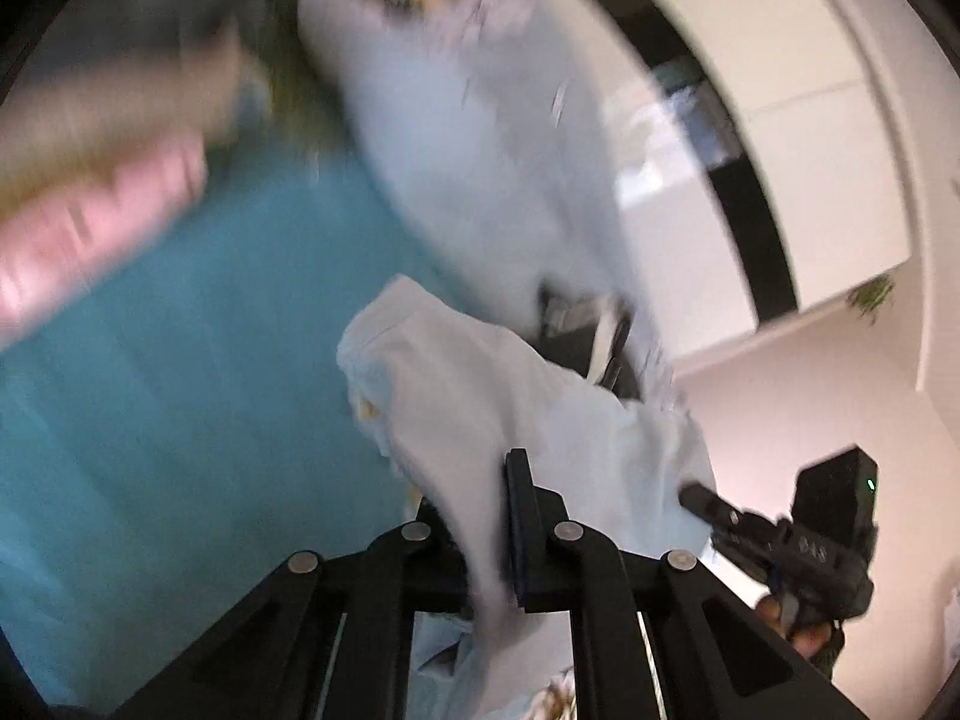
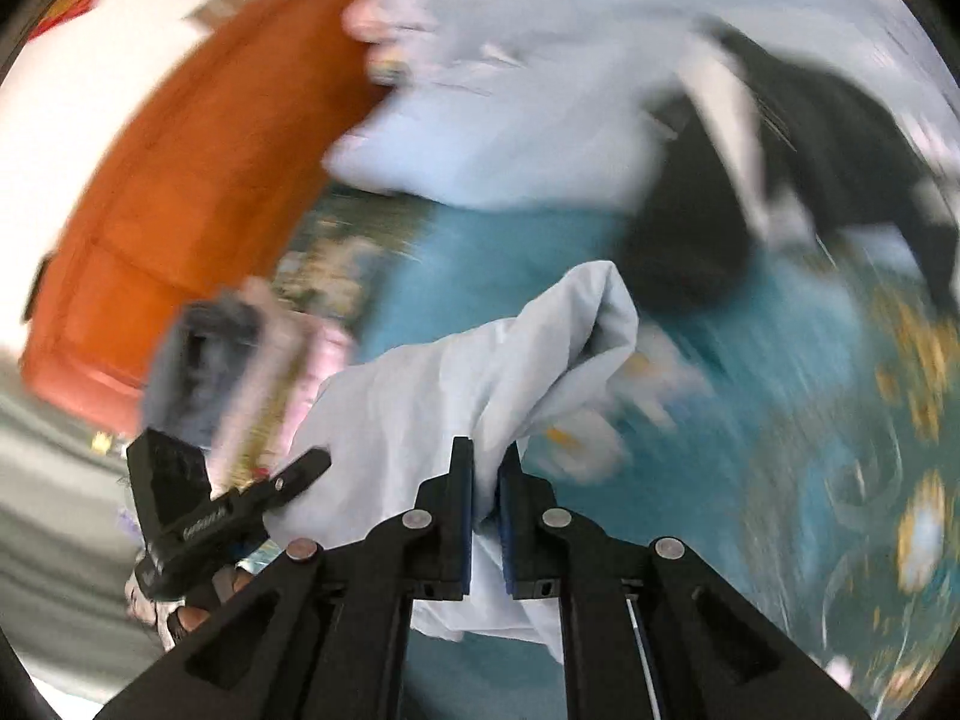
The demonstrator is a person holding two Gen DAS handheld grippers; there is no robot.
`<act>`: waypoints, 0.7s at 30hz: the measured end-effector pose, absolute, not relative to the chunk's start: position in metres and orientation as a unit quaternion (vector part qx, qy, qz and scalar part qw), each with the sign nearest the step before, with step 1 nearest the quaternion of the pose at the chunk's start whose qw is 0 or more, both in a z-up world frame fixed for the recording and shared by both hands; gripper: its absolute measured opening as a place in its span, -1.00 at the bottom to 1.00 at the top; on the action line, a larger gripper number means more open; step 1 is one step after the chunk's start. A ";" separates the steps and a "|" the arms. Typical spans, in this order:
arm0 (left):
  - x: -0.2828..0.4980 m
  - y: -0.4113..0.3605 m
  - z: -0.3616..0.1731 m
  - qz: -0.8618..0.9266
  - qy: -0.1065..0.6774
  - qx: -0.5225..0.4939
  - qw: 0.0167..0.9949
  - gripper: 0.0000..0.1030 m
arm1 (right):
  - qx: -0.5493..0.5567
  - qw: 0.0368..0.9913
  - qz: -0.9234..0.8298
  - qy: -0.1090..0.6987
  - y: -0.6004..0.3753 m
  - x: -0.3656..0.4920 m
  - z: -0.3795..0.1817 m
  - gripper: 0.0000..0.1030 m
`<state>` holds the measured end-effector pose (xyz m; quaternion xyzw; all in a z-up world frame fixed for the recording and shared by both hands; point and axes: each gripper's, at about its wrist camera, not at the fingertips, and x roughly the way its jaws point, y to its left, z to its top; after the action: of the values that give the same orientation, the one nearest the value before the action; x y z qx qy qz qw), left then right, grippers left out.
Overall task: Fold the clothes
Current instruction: 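Carry the folded shirt with both tools to the clothes stack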
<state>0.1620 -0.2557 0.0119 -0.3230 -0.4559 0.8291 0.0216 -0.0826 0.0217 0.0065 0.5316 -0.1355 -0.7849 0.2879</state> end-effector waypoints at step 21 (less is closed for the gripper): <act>0.323 -0.506 0.067 0.805 -0.515 -0.167 -0.243 -0.80 | 0.516 0.522 -0.674 0.088 -0.456 -0.158 0.095 -0.86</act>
<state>0.3229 -0.5060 0.0674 -0.1665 -0.5146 0.8053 -0.2430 -0.1580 -0.4556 0.0947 0.5156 0.0884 -0.6740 0.5215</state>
